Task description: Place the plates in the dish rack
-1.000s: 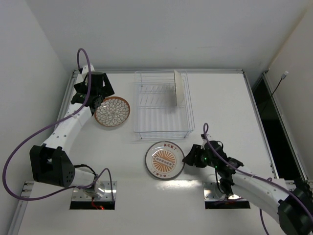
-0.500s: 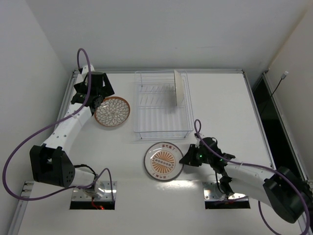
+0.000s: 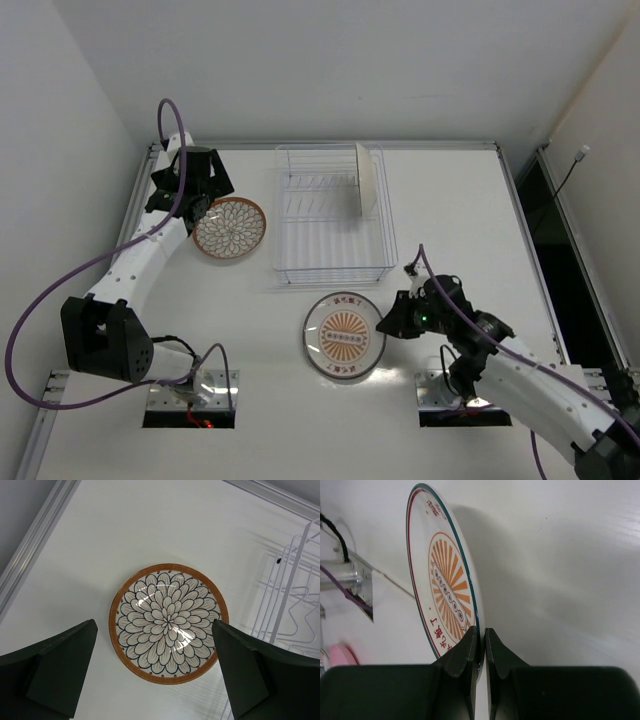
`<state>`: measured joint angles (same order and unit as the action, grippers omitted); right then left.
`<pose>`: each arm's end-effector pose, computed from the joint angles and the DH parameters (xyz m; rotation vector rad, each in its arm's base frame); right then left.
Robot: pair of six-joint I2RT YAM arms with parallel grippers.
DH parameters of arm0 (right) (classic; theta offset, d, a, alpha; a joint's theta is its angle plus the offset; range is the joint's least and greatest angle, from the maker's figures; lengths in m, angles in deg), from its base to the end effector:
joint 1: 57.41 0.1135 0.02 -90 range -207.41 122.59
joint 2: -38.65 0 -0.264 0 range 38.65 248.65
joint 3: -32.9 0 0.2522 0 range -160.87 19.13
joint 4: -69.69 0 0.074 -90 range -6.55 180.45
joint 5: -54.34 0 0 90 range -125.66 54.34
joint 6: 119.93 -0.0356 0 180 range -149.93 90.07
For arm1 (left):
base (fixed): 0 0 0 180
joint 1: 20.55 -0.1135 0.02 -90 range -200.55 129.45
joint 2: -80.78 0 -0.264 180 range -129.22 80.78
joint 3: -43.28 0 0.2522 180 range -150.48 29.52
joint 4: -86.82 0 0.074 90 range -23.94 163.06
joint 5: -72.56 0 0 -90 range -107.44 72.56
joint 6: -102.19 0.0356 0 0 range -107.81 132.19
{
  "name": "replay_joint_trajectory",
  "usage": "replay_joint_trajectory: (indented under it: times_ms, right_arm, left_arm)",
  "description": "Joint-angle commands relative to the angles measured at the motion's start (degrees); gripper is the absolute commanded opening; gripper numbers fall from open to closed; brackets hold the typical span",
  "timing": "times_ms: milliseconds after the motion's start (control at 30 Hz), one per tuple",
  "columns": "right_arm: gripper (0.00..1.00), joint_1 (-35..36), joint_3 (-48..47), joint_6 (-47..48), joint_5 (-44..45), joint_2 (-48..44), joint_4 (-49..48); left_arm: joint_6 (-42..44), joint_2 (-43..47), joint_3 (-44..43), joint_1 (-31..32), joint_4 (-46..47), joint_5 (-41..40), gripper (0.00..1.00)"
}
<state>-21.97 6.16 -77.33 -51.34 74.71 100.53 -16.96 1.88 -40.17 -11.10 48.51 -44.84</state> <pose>0.1070 0.0880 0.1582 0.1002 2.4732 1.0143 0.3069 -0.0345 0.3339 -0.6201 1.9945 0.1107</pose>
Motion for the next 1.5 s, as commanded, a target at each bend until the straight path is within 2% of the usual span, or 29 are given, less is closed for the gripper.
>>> replay_joint_trajectory:
  times_ms: [0, 100, 233, 400, 467, 533, 633, 767, 867, 967, 1000, 1033, 1133, 1300, 1467]
  right_arm:
    - [0.0, 0.42, -7.58, 7.74, -1.29, -3.52, 10.32]
    - [0.0, 0.42, -13.12, 12.48, 0.38, -6.07, 16.48]
    - [0.0, 0.42, -22.26, 15.4, 1.0, -7.75, 18.43]
    - [0.0, 0.42, -30.96, 15.4, 2.76, -2.58, 18.61]
    - [0.0, 0.42, -37.08, 15.4, 8.45, -0.47, 19.47]
    - [0.0, 0.42, -44.55, 15.4, 18.34, 5.58, 22.63]
    - [0.0, 0.95, -52.47, 15.4, 28.12, 14.44, 23.7]
    - [0.0, 1.65, -61.36, 15.4, 35.53, 25.18, 20.63]
    - [0.0, 2.79, -68.48, 15.4, 45.61, 33.95, 20.62]
    - [0.0, 3.93, -77.27, 15.4, 52.4, 41.27, 22.46]
    - [0.0, 3.93, -79.99, 15.4, 56.07, 46.51, 24.99]
    - [0.0, 5.24, -86.28, 14.53, 60.03, 49.26, 26.85]
    - [0.0, 8.14, -98.24, 14.53, 64.97, 59.35, 32.73]
    - [0.0, 12.45, -114.25, 16.37, 75.44, 72.3, 36.53]
    - [0.0, 14.31, -121.06, 21.11, 85.53, 80.74, 37.76]
  left_arm:
    - [0.14, 1.02, -1.76, 0.04, 1.62, -0.11, 1.0]
    - [0.14, 1.02, -1.76, 0.04, 1.62, -0.11, 1.0]
    - [0.14, 1.02, -1.76, 0.04, 1.62, -0.11, 1.0]
    - [0.14, 1.02, -1.76, 0.04, 1.62, -0.64, 1.0]
    - [0.14, 1.02, -1.76, 0.04, 1.62, -0.64, 1.0]
    - [0.14, 0.5, -1.76, 0.04, 1.62, -0.64, 1.0]
    - [0.14, 0.49, -1.76, 0.04, 1.62, -0.64, 1.0]
    - [0.14, 0.49, -1.76, 0.04, 1.62, -0.64, 1.0]
    - [0.14, 0.49, -1.76, 0.04, 1.62, -0.64, 1.0]
    - [0.14, 0.49, -1.76, 0.04, 1.62, -0.64, 1.0]
    - [0.14, 0.49, -1.76, 0.04, 1.62, -0.64, 1.0]
    - [0.14, 0.49, -1.76, 0.04, 1.62, -1.16, 1.0]
    - [0.14, 0.49, -1.76, 0.04, 1.62, -1.17, 1.0]
    - [0.14, 0.49, -1.76, 0.04, 1.62, -1.17, 1.0]
    - [0.14, -0.64, -1.76, 0.04, 1.62, -1.17, 1.0]
